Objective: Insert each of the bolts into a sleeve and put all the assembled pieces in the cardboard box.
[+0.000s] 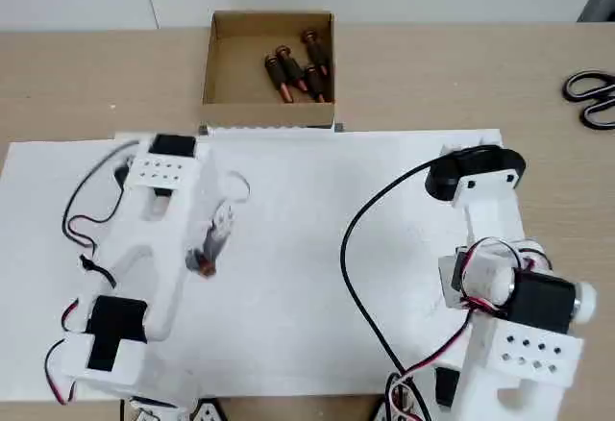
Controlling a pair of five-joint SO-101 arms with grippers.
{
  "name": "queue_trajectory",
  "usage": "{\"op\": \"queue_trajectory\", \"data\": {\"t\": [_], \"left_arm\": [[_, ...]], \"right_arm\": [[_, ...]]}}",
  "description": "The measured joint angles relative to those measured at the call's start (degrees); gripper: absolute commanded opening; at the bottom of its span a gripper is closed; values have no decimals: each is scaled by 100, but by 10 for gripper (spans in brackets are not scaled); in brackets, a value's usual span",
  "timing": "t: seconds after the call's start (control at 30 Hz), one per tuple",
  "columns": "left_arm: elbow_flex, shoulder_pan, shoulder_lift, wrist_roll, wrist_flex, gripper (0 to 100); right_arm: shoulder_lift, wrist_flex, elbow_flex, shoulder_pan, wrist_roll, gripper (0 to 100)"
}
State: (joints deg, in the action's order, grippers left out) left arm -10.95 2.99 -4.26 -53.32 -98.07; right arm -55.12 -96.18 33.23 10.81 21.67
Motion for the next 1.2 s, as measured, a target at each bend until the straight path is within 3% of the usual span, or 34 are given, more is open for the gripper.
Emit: {"op": "queue_trajectory", "data": {"t": [0.3,0.6,1.0,1.2], "left_arm": [[1407,-97,0,-1864,-18,10],[1415,-1204,-659,-3297,721,8],[1486,-1371,-1574,-3842,914,24],[1591,-1371,-1574,-3842,1037,200]], "right_arm": [[0,0,0,0,0,2],[0,0,0,0,0,2],[0,0,0,0,0,2],[0,0,0,0,0,2]]}}
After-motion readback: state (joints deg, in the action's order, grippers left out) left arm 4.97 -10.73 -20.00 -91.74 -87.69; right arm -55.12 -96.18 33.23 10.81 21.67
